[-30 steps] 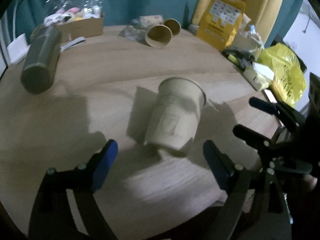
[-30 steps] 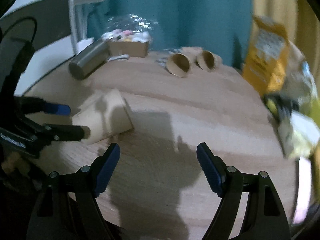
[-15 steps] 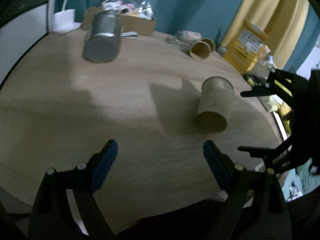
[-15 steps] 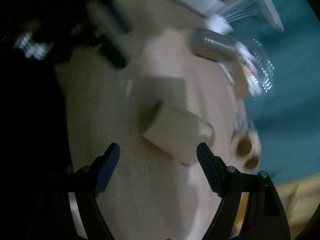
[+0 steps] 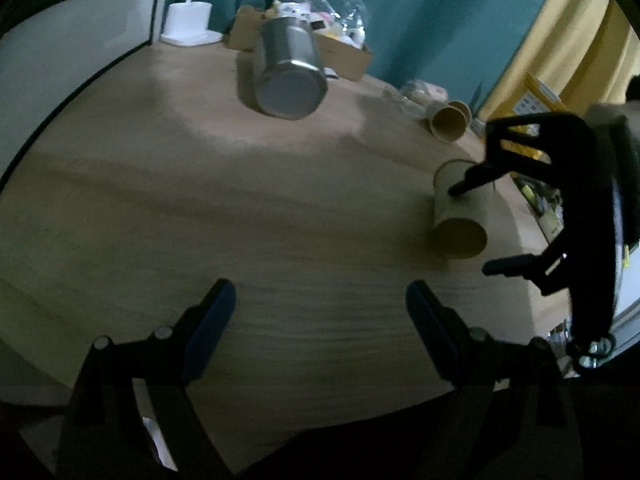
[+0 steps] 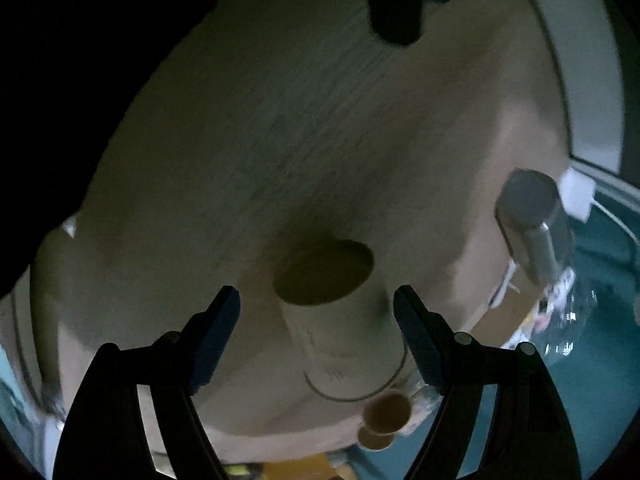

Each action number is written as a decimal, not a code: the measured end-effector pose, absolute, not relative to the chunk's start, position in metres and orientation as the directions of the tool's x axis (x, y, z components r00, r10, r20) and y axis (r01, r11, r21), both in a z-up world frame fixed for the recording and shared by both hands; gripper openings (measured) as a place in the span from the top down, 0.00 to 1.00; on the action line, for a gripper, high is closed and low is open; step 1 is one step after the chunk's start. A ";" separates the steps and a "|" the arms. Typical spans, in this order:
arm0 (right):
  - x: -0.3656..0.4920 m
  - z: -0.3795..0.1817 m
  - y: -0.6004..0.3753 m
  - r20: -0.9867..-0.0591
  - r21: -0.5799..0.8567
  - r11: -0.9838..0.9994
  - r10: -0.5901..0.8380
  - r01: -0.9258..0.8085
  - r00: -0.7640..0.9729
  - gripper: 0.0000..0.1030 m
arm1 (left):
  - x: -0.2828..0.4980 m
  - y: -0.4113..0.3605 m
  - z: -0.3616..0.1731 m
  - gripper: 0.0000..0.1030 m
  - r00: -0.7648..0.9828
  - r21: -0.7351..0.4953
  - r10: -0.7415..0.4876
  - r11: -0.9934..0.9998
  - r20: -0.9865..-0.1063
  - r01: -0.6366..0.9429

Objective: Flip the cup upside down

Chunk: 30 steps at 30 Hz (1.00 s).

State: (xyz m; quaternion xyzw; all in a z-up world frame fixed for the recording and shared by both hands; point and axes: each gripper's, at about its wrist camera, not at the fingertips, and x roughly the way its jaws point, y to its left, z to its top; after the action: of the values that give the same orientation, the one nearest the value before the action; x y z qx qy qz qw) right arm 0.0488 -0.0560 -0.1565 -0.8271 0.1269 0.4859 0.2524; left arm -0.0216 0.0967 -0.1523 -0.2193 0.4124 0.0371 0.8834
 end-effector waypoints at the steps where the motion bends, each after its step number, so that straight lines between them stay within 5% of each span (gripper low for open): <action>1: 0.053 -0.160 -0.053 -0.869 -0.273 -0.852 0.021 -0.446 0.494 0.21 | -0.022 0.099 -0.153 0.14 0.657 -0.358 -0.113 0.899 -0.745 -0.252; 4: 0.067 -0.164 -0.043 -0.872 -0.252 -0.853 -0.004 -0.456 0.489 0.36 | -0.021 0.103 -0.154 0.14 0.656 -0.362 -0.109 0.894 -0.747 -0.265; 12: 0.090 -0.140 -0.041 -0.886 -0.330 -0.744 0.032 -0.581 0.462 0.37 | -0.014 0.101 -0.144 0.14 0.668 -0.358 -0.115 0.902 -0.735 -0.239; 20: 0.133 -0.076 -0.066 -0.858 -0.451 -0.099 0.321 -0.887 0.401 0.37 | -0.001 0.080 -0.119 0.14 0.701 -0.329 -0.124 0.930 -0.703 -0.166; 25: 0.140 -0.058 -0.118 -0.716 -0.218 0.461 0.524 -0.860 0.462 0.37 | 0.013 0.064 -0.110 0.14 0.725 -0.305 -0.121 0.944 -0.678 -0.128; 30: 0.121 -0.073 -0.157 -0.555 0.034 0.708 0.600 -0.705 0.576 0.37 | 0.026 0.049 -0.104 0.14 0.748 -0.281 -0.112 0.954 -0.654 -0.102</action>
State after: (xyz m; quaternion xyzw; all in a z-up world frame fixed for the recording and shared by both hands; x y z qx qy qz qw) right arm 0.1213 -0.1574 -0.0734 -0.0954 0.2742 0.3698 0.8826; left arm 0.0259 0.0493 -0.1042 -0.1515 0.3547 -0.0027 0.9226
